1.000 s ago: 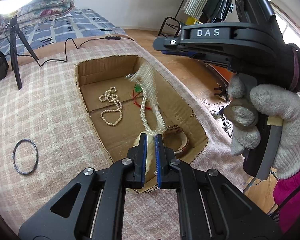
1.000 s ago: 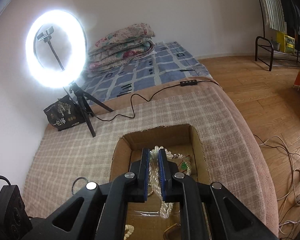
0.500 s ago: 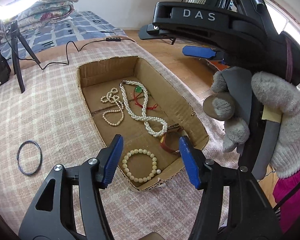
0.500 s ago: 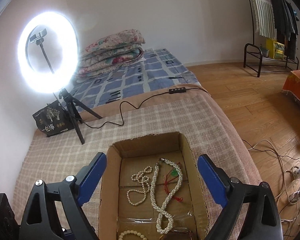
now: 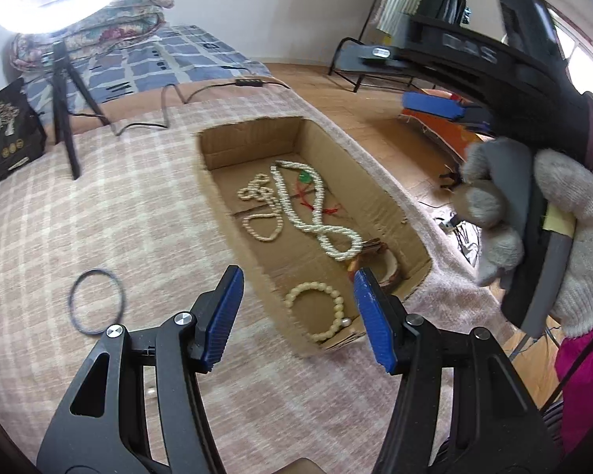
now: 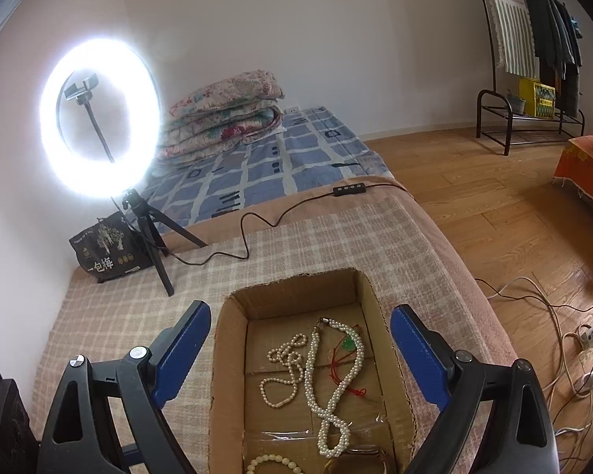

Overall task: Organize jewelry
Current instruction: 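Move the left tool to the blue-black bangle while the right tool approaches the pearl earring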

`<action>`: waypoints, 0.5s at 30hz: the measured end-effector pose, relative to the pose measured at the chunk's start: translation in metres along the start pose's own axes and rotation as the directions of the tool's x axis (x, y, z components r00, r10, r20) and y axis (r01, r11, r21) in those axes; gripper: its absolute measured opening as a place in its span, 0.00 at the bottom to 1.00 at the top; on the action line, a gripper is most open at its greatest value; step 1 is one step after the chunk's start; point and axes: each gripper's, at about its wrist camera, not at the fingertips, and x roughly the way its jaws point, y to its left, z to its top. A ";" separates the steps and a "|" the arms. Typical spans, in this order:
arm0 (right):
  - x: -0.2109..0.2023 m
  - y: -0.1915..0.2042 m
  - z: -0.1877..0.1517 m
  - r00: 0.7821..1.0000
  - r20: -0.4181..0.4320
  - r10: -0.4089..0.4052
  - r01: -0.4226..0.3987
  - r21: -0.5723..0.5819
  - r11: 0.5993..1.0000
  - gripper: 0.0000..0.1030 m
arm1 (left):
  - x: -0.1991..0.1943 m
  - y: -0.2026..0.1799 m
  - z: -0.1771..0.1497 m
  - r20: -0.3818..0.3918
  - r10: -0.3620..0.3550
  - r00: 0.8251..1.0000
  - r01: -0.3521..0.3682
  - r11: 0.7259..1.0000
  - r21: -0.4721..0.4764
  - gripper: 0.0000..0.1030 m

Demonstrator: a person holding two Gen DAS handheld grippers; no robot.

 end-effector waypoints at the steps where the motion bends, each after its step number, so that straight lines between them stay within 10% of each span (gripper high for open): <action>1: -0.003 0.001 0.000 1.000 0.005 0.002 -0.002 -0.005 1.000 0.91 | -0.004 0.006 0.000 0.004 0.007 1.000 -0.007 1.000 -0.006 0.58; 15: -0.061 0.060 -0.032 0.993 0.043 0.112 -0.103 -0.163 0.981 0.91 | -0.066 0.129 0.005 0.052 0.151 0.987 -0.138 0.970 -0.201 0.58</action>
